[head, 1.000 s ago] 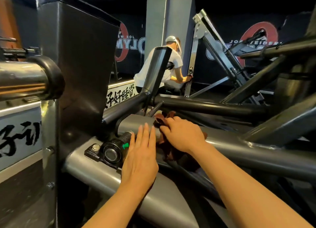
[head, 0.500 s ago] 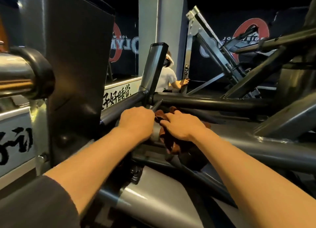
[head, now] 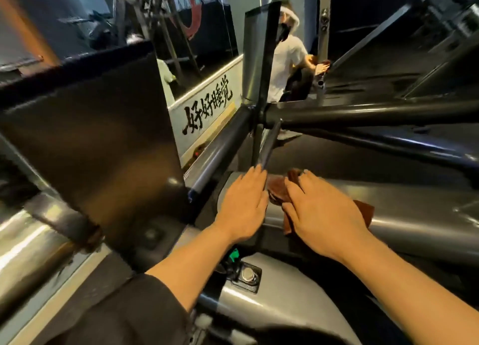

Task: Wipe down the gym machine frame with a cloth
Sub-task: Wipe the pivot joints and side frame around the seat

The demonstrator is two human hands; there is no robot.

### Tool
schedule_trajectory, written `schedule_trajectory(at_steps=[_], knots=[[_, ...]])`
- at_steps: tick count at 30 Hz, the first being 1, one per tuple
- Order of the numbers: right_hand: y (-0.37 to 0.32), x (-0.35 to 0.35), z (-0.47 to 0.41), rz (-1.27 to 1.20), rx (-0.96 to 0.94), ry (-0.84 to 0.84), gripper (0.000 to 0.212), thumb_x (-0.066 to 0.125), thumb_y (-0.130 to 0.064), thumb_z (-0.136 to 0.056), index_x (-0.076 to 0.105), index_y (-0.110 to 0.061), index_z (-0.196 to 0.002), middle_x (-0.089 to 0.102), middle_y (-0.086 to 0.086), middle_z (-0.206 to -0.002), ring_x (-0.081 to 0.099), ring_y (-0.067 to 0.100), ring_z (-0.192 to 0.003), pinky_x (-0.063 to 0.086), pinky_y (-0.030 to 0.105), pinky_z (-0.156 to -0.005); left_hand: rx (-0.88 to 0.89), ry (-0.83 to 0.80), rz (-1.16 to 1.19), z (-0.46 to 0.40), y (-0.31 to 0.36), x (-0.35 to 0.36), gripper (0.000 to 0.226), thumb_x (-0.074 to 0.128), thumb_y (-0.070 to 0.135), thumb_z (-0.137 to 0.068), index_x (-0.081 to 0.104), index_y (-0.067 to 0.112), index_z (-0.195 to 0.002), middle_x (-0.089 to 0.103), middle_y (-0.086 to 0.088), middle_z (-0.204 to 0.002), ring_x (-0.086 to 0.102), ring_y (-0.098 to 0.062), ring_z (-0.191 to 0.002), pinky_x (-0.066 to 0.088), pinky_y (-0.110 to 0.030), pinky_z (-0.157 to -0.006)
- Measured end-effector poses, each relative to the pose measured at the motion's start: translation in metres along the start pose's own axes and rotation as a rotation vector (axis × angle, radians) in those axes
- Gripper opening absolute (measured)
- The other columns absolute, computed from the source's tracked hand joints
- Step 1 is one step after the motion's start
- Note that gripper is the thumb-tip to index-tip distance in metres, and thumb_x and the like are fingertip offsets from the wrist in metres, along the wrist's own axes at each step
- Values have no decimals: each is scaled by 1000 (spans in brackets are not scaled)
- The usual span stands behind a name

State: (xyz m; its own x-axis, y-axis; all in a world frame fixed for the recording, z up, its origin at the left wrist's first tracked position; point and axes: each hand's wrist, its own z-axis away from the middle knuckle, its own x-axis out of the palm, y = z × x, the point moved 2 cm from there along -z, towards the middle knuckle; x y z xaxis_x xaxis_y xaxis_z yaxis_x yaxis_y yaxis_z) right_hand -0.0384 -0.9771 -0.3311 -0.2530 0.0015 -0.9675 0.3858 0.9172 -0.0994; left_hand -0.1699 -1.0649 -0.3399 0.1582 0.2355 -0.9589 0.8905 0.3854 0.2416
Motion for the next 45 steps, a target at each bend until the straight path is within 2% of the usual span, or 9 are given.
schedule_trajectory(at_steps=[5,13,18,21,24,29,34,39,45], knots=[[-1,5,-17,-94,60,-29,54,36,-36,-100,38,-11,-147,42,12,-148,37,28,-138,22,39,-117,-21,2,82,2,-5,7,68,14,44,-93,19,10,-152,18,-9,-160,17,-20,-148,9,-31,-121],[-5,5,-49,-192,-20,-168,52,37,-36,-100,38,-13,-146,43,13,-148,38,28,-137,20,39,-118,-325,-44,92,-9,7,6,66,22,42,-100,-2,13,-154,-6,-5,-162,-16,-7,-144,-17,-27,-115],[3,6,-52,-393,-75,-190,45,59,-20,-89,57,-21,-133,54,3,-140,46,21,-134,41,36,-110,-441,-111,92,-31,0,0,61,41,31,-101,19,4,-152,12,-16,-161,7,-24,-149,-4,-24,-116],[4,11,-78,-504,-21,-217,46,52,-11,-92,53,-19,-137,47,1,-145,37,18,-138,37,34,-110,-277,4,56,-20,0,-2,58,53,22,-93,40,-12,-138,34,-32,-146,30,-43,-137,-5,-20,-116],[2,23,-121,-613,-11,-282,40,44,-12,-99,53,-15,-138,41,1,-151,29,16,-142,29,34,-116,-265,-86,34,-8,-4,5,61,41,25,-89,40,-11,-138,38,-28,-145,36,-43,-135,11,-37,-115],[16,46,-172,-573,-22,-445,47,49,-7,-97,48,-14,-142,23,7,-160,10,20,-150,22,42,-119,-300,-104,109,-6,1,5,75,13,49,-88,-10,11,-148,-9,-5,-159,-18,-11,-144,-22,-21,-112],[14,39,-172,-606,122,-411,52,44,-5,-99,38,-19,-148,18,4,-162,12,24,-149,18,43,-121,-300,-89,118,-6,-1,6,73,20,46,-92,-2,6,-149,-2,-9,-159,-6,-21,-148,-12,-27,-117],[8,23,-134,-670,83,-583,46,41,-10,-100,47,-24,-143,25,-4,-159,29,20,-143,25,30,-115,-296,-91,175,-6,0,4,72,21,44,-92,-2,6,-149,-3,-6,-157,-16,-6,-143,-17,-23,-115],[6,38,-152,-581,114,-519,59,45,-6,-97,30,-25,-151,9,-6,-163,-3,18,-150,11,38,-121,-335,-112,166,-5,1,7,73,14,50,-90,-6,12,-149,-8,-3,-158,-17,-8,-144,-20,-22,-114]])
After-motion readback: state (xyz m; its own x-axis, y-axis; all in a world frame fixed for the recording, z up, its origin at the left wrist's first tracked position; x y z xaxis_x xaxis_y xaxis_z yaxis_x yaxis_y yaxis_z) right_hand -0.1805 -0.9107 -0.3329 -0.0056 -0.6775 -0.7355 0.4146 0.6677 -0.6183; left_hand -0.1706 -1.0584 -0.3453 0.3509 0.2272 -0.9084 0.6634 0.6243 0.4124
